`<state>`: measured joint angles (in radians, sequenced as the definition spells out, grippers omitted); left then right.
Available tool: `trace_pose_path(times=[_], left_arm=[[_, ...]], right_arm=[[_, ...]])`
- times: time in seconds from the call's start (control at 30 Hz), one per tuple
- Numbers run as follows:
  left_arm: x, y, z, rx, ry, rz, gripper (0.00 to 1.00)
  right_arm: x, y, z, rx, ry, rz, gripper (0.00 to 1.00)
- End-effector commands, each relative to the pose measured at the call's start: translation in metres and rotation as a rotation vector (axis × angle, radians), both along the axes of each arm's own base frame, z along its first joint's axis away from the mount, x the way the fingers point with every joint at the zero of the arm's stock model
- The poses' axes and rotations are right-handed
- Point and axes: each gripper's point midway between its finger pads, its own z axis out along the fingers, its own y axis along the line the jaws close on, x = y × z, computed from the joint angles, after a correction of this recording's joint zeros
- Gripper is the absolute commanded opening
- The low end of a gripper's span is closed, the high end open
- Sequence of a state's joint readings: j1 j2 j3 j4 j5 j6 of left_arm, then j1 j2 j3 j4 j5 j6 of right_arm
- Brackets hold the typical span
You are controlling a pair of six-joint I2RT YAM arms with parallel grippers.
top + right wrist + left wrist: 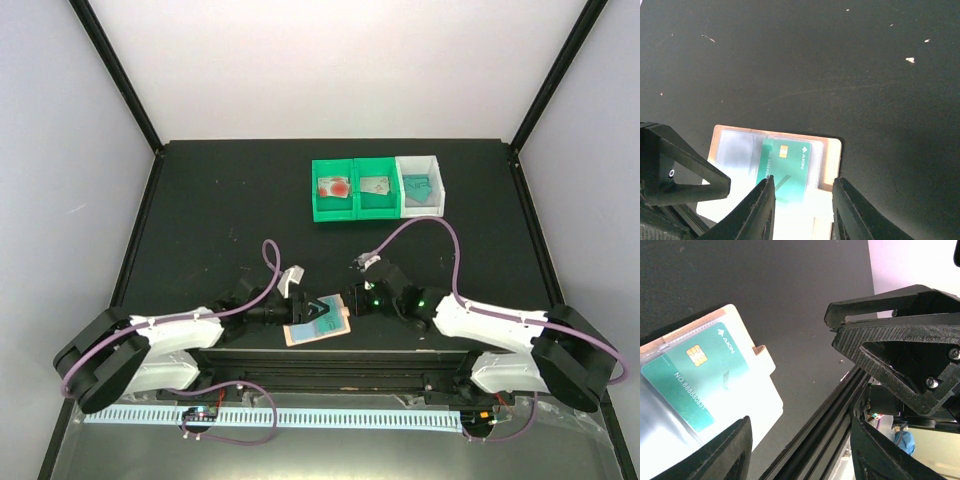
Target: Take the credit cards out of the card holder
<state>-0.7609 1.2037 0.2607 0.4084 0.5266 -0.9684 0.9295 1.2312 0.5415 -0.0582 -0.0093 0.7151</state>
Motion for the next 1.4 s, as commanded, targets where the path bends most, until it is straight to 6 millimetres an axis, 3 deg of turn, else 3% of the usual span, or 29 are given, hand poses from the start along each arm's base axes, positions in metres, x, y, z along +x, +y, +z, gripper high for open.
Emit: trace_pose_path(times=[0.0,0.2,0.43,0.63,1.07,1.37], left_arm=[[0.009,0.001,0.011,0.023,-0.075,0.02,0.55],[0.013,0.014,-0.004,0.1,-0.061,0.077,0.52],[0.02,0.023,-0.013,0.14,-0.056,0.122,0.47],[0.019,0.022,-0.02,0.144,-0.041,0.116,0.46],[0.016,0.032,-0.041,0.189,-0.005,0.143,0.38],[0.011,0.032,-0.052,0.16,0.04,0.16,0.34]], right_arm=[[-0.003,0.0,-0.006,0.0,0.007,0.019,0.35],[-0.01,0.017,-0.022,-0.004,0.066,0.105,0.34],[-0.009,0.022,-0.04,-0.066,0.108,0.132,0.33],[-0.013,0.026,-0.054,-0.083,0.144,0.157,0.25],[-0.031,0.01,-0.084,-0.1,0.227,0.118,0.14],[-0.048,0.017,-0.084,-0.062,0.273,0.13,0.13]])
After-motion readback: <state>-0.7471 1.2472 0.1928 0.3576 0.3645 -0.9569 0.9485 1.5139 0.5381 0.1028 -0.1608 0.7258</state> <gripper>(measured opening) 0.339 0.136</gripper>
